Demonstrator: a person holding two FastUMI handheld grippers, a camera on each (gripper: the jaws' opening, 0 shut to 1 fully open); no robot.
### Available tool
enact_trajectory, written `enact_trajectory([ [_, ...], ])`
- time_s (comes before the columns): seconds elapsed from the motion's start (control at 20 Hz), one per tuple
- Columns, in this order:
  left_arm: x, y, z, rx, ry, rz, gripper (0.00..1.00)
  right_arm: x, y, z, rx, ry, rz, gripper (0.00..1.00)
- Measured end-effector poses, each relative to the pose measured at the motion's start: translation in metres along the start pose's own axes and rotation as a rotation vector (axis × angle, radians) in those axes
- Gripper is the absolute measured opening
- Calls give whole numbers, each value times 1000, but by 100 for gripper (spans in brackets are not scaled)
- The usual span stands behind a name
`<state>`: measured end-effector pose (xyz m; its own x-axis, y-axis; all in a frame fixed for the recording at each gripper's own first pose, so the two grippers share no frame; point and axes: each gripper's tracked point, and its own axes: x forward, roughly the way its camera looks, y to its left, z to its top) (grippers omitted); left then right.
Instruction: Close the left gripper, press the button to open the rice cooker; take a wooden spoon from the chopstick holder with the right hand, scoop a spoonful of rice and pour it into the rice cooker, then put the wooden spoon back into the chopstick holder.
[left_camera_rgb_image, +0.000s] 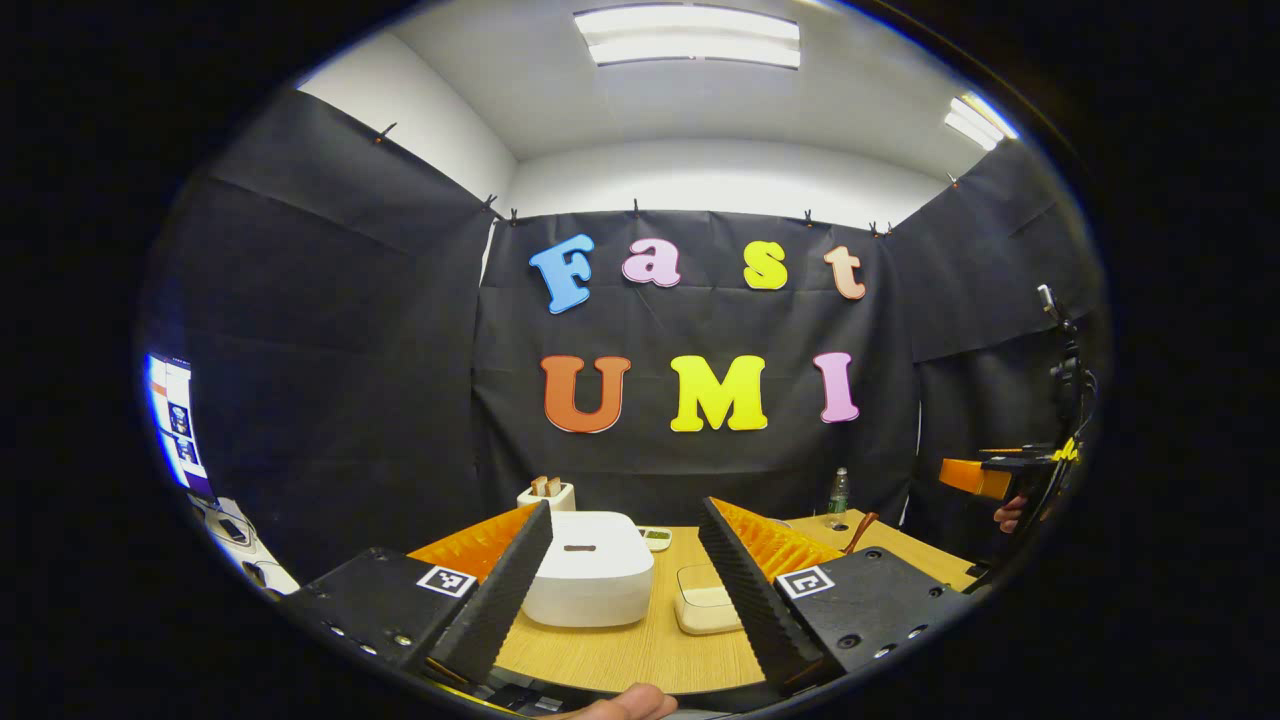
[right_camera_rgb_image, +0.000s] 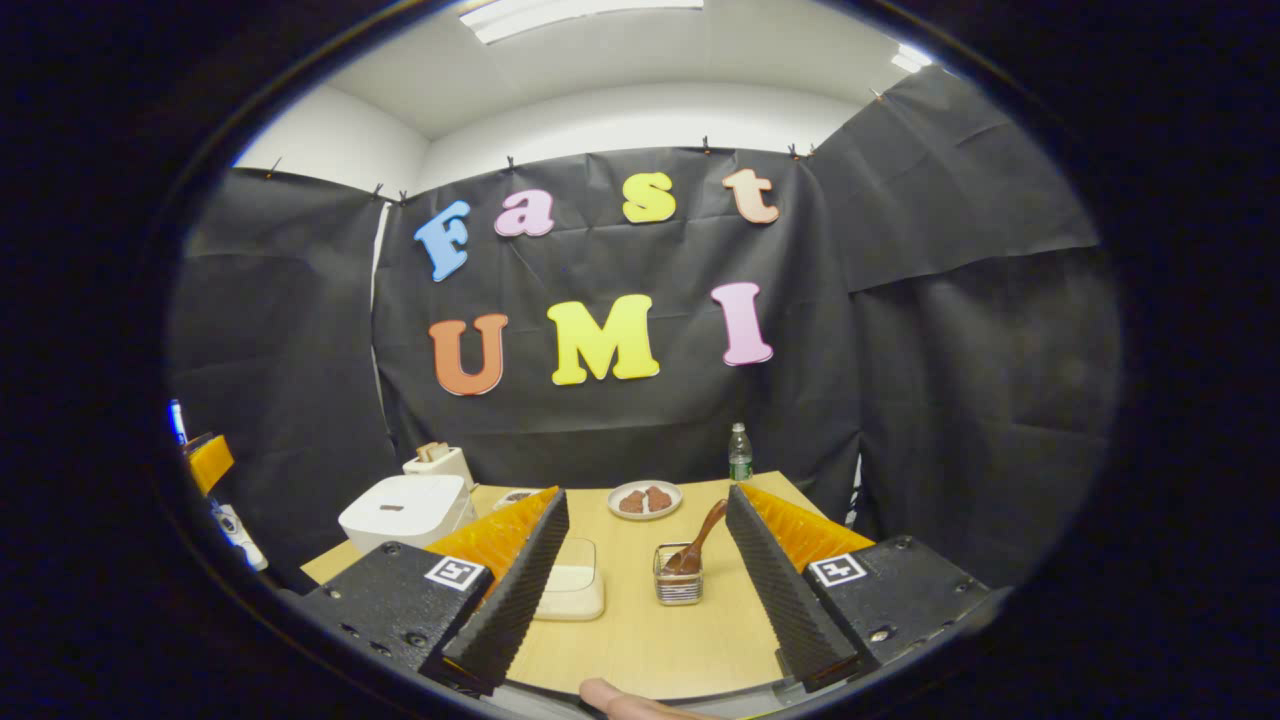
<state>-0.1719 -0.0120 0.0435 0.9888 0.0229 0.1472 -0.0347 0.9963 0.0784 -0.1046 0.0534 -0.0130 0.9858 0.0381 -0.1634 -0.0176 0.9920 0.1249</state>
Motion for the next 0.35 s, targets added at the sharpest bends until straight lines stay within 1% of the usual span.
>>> enact_trajectory([
  [0.1,1,0,-1,10,-3,-1,94,0,0,-2,3,2,0,100],
  [0.35,8,8,-8,5,10,32,94,-2,2,-1,0,-13,12,100],
])
